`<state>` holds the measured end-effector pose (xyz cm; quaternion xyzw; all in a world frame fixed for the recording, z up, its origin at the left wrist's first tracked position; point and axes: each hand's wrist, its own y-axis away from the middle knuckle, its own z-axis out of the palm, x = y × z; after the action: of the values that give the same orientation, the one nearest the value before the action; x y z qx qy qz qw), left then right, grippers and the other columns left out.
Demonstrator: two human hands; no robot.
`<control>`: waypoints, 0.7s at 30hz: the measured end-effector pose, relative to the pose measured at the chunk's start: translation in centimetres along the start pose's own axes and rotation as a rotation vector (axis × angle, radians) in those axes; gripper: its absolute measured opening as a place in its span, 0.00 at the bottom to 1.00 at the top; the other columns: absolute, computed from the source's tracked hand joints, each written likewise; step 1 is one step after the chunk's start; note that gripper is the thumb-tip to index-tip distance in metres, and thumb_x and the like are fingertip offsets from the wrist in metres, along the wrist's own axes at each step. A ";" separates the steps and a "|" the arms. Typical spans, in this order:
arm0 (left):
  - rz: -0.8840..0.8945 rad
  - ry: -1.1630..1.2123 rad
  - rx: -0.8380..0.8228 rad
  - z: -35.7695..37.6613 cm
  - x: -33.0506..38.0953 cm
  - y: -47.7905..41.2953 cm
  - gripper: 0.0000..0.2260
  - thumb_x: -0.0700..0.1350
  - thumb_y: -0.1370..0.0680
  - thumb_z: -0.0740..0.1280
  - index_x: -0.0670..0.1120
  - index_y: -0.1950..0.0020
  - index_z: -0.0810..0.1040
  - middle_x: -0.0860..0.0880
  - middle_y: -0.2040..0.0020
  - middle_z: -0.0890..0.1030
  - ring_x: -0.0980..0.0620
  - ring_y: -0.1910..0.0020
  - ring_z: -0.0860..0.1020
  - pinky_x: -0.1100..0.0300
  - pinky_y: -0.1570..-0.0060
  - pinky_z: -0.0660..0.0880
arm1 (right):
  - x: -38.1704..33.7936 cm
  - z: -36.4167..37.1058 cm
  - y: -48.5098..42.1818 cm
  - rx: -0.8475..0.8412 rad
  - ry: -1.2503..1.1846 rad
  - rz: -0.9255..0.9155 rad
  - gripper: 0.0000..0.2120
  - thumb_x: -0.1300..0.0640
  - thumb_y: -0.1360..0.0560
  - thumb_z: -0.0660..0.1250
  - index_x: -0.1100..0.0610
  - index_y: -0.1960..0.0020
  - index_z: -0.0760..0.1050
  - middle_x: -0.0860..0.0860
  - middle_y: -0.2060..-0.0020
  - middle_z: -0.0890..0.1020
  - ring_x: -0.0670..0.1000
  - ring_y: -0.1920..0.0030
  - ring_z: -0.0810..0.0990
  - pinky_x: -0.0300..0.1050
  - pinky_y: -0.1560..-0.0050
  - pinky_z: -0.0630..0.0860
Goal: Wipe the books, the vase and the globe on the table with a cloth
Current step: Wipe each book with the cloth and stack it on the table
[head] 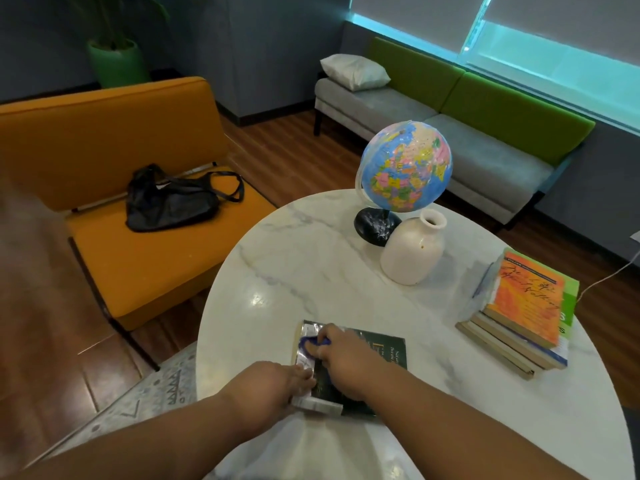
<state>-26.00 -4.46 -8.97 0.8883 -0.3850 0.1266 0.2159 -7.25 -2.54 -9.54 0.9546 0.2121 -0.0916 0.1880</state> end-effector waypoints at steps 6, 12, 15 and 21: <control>-0.011 -0.047 -0.030 0.0 -0.1 -0.3 0.20 0.48 0.23 0.61 0.53 0.30 0.71 0.53 0.31 0.73 0.49 0.38 0.76 0.54 0.42 0.73 | -1.6 -0.8 -1.2 -0.058 -0.078 0.062 0.23 0.61 0.22 0.61 0.46 0.30 0.68 0.57 0.35 0.67 0.60 0.38 0.67 0.50 0.41 0.69; -0.071 -0.061 -0.051 -0.1 0.4 -0.2 0.21 0.46 0.20 0.61 0.52 0.26 0.67 0.51 0.28 0.70 0.49 0.33 0.72 0.56 0.34 0.69 | 0.0 -0.9 -1.0 0.047 -0.029 0.358 0.35 0.63 0.26 0.66 0.51 0.24 0.56 0.52 0.30 0.59 0.57 0.37 0.64 0.48 0.38 0.71; -0.092 -0.072 -0.062 0.0 0.6 -0.2 0.21 0.46 0.19 0.59 0.52 0.25 0.65 0.52 0.26 0.68 0.49 0.33 0.72 0.56 0.35 0.68 | 2.0 -0.4 1.5 0.089 -0.106 0.464 0.33 0.64 0.24 0.62 0.50 0.23 0.54 0.53 0.29 0.58 0.58 0.36 0.63 0.50 0.36 0.70; -0.159 -0.135 -0.089 -0.7 1.7 -0.3 0.17 0.39 0.24 0.57 0.49 0.36 0.71 0.47 0.42 0.78 0.44 0.49 0.77 0.55 0.54 0.71 | 5.6 -0.3 6.3 0.129 -0.260 0.666 0.29 0.64 0.23 0.57 0.46 0.25 0.58 0.55 0.30 0.60 0.60 0.35 0.65 0.52 0.38 0.67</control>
<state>-24.66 -5.00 -7.84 0.9122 -0.3323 0.0316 0.2378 0.52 -5.60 -8.69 0.9616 -0.1426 -0.1592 0.1723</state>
